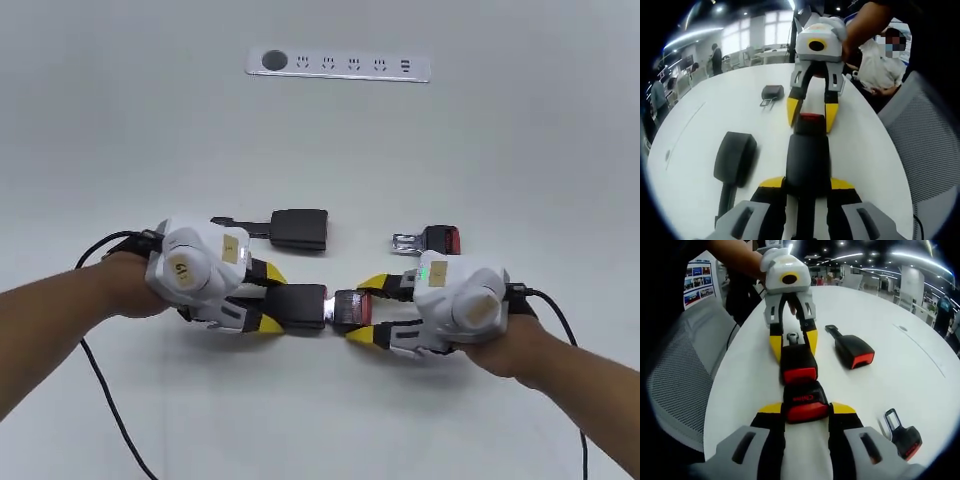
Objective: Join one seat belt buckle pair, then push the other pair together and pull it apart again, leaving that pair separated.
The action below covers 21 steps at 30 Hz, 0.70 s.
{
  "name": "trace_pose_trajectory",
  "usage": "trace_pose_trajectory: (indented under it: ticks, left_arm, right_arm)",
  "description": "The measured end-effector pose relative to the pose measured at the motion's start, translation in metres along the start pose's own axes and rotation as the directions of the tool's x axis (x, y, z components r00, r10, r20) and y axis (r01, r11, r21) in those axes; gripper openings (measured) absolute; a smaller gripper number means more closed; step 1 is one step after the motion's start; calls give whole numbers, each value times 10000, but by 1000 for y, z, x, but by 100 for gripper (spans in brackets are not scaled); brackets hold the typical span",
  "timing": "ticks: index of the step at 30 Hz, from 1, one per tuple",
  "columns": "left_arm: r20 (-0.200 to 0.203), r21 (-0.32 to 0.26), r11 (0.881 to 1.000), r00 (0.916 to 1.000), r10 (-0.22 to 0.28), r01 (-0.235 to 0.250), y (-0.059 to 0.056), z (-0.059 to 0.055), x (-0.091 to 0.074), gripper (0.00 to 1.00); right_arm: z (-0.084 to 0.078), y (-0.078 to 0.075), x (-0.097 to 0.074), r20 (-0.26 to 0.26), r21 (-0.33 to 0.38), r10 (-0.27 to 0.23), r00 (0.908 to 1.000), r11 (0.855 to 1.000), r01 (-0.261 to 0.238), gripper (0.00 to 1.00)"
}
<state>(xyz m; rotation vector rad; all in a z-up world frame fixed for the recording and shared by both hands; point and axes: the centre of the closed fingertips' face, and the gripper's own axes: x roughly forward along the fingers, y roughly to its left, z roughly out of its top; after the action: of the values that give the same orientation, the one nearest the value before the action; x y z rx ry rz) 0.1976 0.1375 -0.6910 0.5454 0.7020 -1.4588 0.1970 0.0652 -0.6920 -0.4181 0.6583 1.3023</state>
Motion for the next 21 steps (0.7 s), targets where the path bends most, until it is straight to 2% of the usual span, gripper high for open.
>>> trace_pose_trajectory:
  ticks: [10, 14, 21]
  left_arm:
    - [347, 55, 10000, 9994, -64, 62, -1, 3, -1, 31]
    - [438, 6, 10000, 9990, -69, 69, 2, 1, -2, 31]
    - [446, 56, 9999, 9989, -139, 137, 3, 4, -2, 31]
  right_arm:
    - [5, 3, -4, 425, 72, 32, 9991, 10000, -35, 31]
    - [6, 2, -4, 537, 124, 52, 9985, 9999, -58, 31]
    - [6, 0, -5, 761, 237, 20, 9971, 9997, -38, 31]
